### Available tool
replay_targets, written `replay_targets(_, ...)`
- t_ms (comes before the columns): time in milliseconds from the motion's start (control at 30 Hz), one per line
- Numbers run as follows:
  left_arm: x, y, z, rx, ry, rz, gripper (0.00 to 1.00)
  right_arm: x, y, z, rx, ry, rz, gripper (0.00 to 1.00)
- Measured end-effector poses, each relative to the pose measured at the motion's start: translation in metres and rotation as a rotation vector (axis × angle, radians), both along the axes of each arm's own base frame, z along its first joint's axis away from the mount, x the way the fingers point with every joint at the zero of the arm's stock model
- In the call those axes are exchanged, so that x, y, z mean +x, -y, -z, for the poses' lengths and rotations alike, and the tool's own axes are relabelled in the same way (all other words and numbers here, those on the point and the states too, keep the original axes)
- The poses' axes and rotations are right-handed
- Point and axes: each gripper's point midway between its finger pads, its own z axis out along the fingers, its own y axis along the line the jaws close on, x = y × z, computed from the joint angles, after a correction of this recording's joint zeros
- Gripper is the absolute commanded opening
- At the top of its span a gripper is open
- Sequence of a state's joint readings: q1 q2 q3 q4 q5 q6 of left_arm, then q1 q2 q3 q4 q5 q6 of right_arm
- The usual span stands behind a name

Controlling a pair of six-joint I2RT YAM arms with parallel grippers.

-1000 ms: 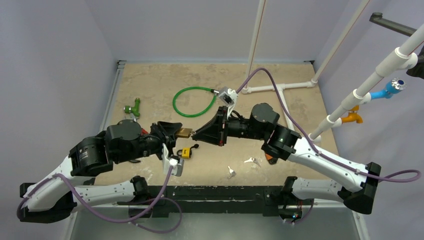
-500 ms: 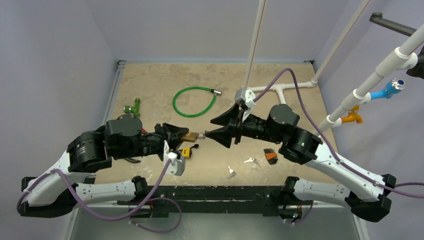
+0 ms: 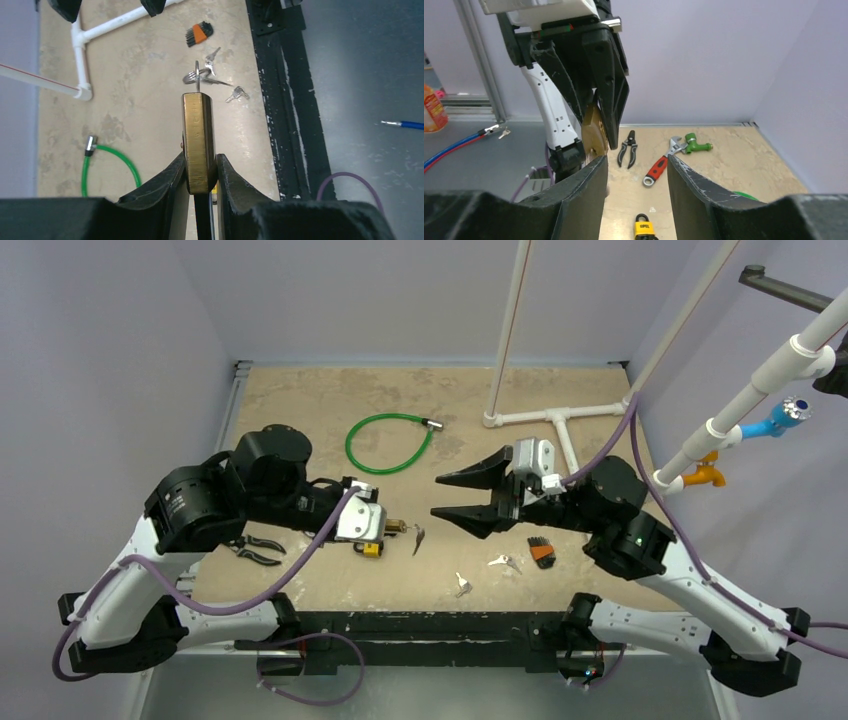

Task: Unlock with the key

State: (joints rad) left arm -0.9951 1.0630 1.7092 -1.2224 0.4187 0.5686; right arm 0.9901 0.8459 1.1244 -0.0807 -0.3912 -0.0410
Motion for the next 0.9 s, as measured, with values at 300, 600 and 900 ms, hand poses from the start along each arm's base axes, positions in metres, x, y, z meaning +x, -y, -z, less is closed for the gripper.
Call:
replay_targets(300, -0.013, -0.001, 0.006, 0.019, -0.096, 0.016, 0.0, -0.012, -0.021, 0.011, -0.063, 0.007, -0.125, 0.36)
replay_targets(600, -0.012, -0.001, 0.004, 0.015, -0.096, 0.007, 0.0, -0.032, -0.024, 0.015, -0.107, 0.007, -0.219, 0.41)
replay_targets(900, -0.01, 0.001, 0.004, 0.017, -0.095, 0.005, 0.0, -0.039, -0.03, 0.018, -0.12, 0.0, -0.26, 0.34)
